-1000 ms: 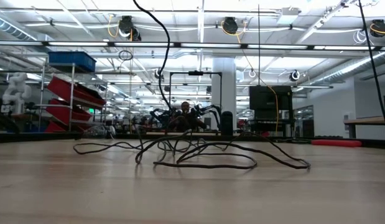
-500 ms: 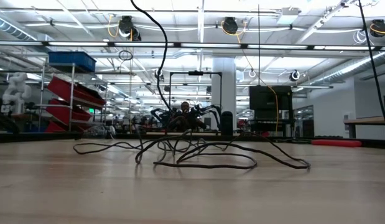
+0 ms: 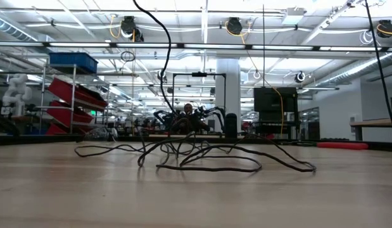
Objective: Coil cords
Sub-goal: Coil the black wire onto the spool
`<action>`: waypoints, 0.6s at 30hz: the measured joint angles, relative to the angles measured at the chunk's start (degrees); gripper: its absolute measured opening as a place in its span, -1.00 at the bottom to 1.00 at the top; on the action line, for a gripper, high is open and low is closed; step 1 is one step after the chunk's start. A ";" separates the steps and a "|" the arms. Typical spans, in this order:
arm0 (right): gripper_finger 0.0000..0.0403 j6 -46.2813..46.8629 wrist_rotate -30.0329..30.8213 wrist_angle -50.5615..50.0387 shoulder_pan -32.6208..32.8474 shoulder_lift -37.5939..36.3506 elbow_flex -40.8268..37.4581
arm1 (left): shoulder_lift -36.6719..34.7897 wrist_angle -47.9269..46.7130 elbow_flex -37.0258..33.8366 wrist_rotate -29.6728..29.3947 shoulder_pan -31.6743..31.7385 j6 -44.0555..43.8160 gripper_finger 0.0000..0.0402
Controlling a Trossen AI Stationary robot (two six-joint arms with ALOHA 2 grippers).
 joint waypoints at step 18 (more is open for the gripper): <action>-1.00 4.46 -2.99 0.65 -2.91 1.42 0.00 | 0.00 -2.04 0.00 -2.38 5.29 0.07 -0.98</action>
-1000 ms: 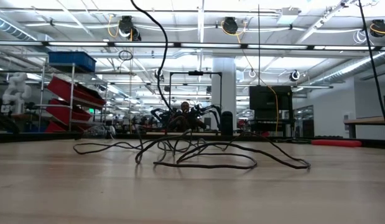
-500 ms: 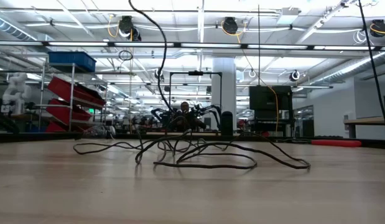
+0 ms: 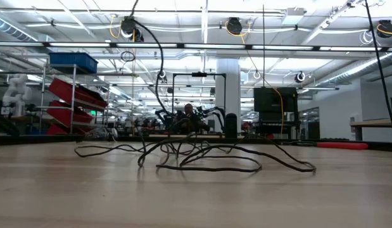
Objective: Coil cords
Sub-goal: Coil the black wire onto the spool
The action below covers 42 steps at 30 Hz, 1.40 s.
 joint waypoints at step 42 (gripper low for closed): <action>-1.00 -2.38 9.44 1.41 -10.03 9.69 0.00 | -1.05 3.06 0.00 6.12 2.47 -2.23 -0.99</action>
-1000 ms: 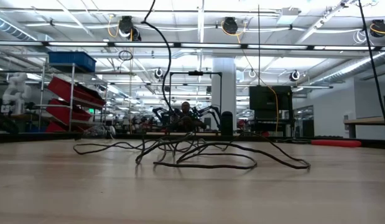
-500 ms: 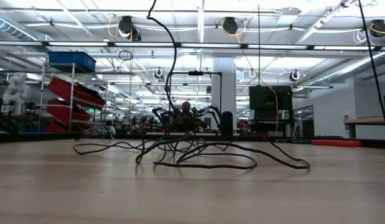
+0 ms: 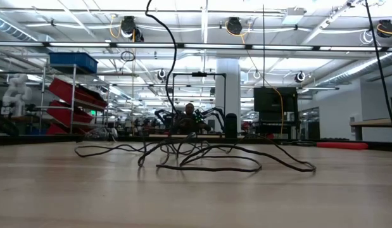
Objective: Coil cords
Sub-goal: Coil the black wire onto the spool
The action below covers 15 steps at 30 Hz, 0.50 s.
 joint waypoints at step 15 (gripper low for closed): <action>-1.00 -3.09 -8.84 -4.35 -0.24 -0.08 -0.02 | -6.88 -3.34 0.00 -0.40 -5.14 1.20 -0.99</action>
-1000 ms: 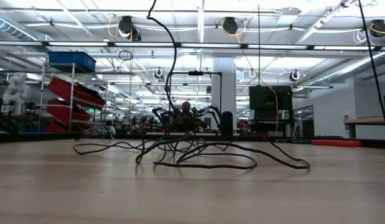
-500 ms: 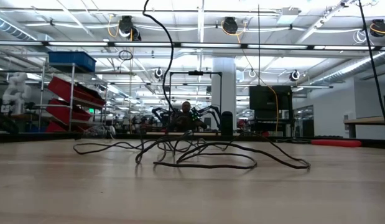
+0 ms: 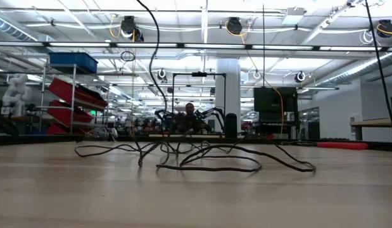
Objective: Coil cords
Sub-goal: Coil the black wire onto the spool
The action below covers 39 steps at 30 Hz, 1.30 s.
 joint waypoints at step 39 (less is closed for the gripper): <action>-1.00 3.30 -33.60 -3.27 1.53 -4.64 -0.02 | -3.59 -9.19 0.00 22.98 -5.37 7.20 -0.89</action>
